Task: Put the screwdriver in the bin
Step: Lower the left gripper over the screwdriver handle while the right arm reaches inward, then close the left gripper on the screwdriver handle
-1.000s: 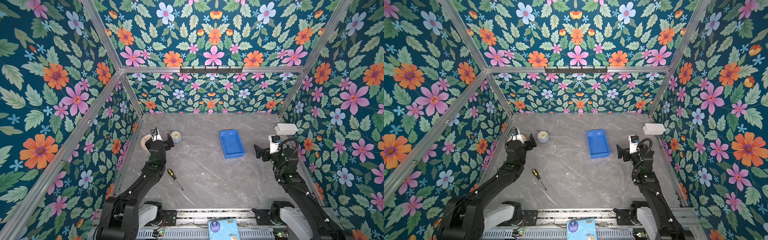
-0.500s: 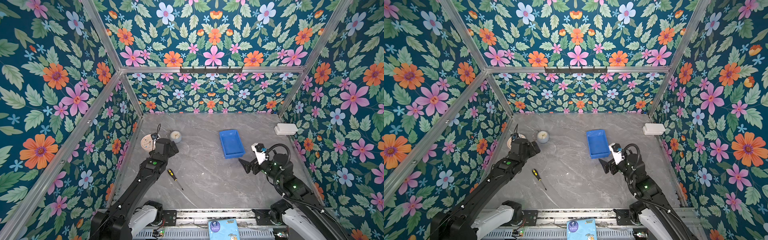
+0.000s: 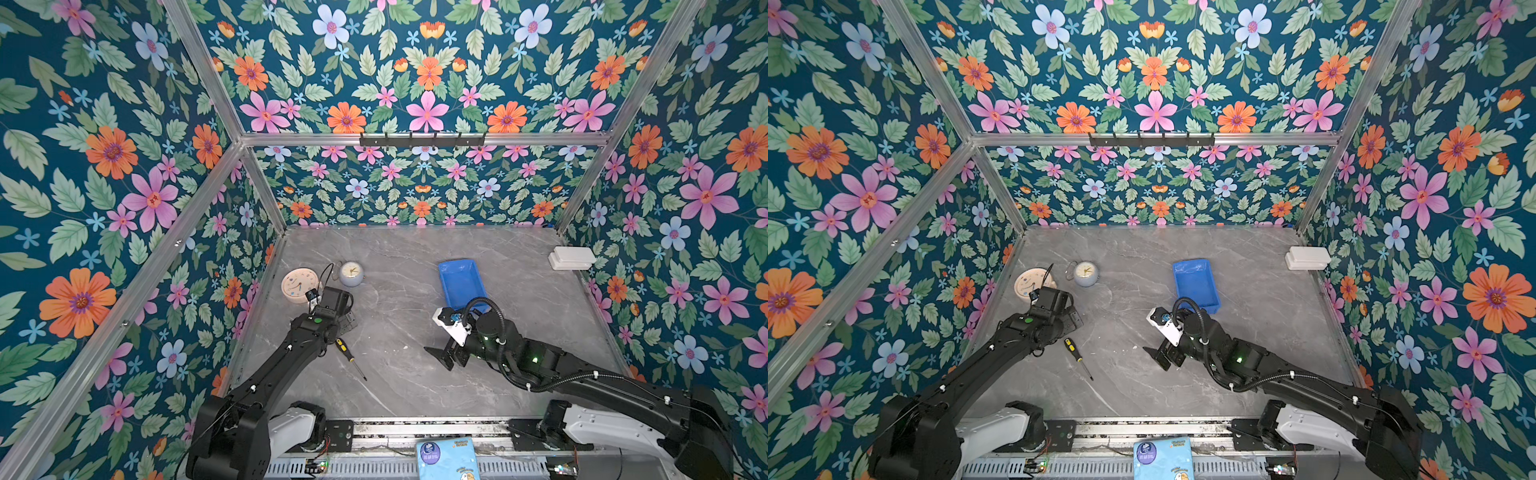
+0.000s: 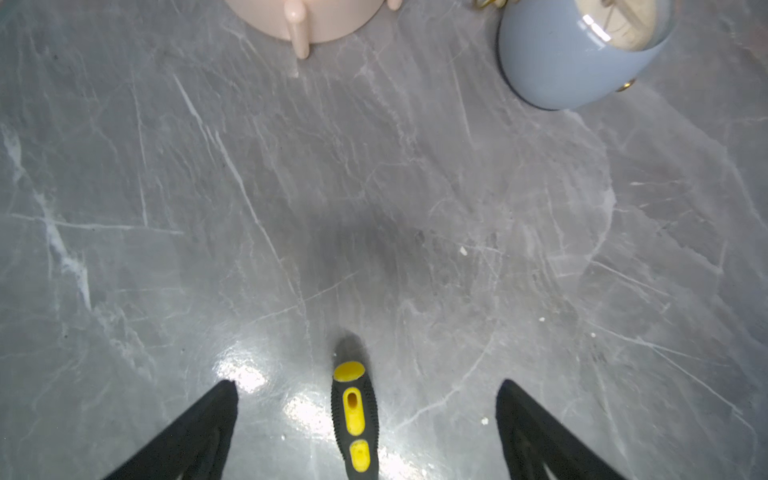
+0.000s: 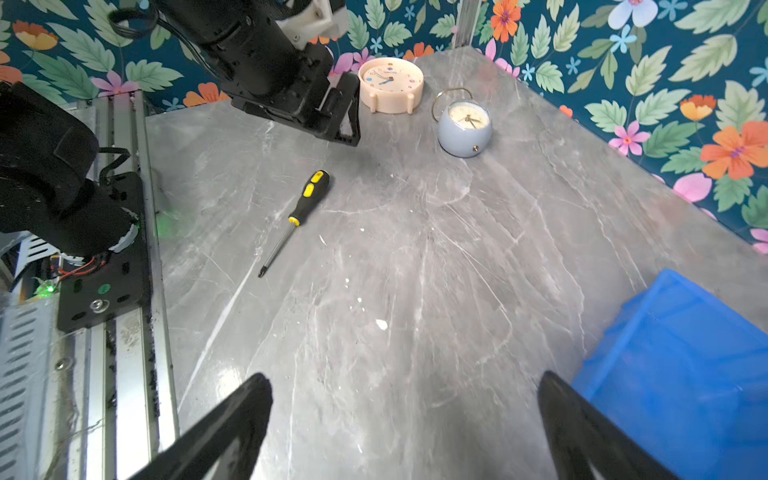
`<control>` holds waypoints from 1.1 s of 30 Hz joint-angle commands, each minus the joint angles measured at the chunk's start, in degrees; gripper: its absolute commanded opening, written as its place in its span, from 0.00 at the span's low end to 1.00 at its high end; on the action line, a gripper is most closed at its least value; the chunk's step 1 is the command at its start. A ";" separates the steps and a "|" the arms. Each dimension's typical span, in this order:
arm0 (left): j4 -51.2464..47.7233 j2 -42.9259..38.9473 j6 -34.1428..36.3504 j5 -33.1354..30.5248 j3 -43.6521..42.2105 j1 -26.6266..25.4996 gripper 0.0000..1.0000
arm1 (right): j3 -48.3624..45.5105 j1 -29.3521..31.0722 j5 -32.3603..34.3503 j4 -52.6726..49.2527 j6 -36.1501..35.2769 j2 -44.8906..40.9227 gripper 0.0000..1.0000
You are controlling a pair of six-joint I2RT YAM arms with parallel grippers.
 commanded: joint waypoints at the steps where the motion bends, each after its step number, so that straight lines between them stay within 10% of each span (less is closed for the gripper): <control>1: -0.57 1.22 -2.13 0.62 -0.60 0.37 0.94 | 1.58 0.75 -2.07 3.79 -2.56 1.99 0.99; 33: 6.98 8.82 -7.63 7.69 -6.71 1.98 0.37 | 4.46 0.76 -9.05 -0.24 -5.59 5.43 0.99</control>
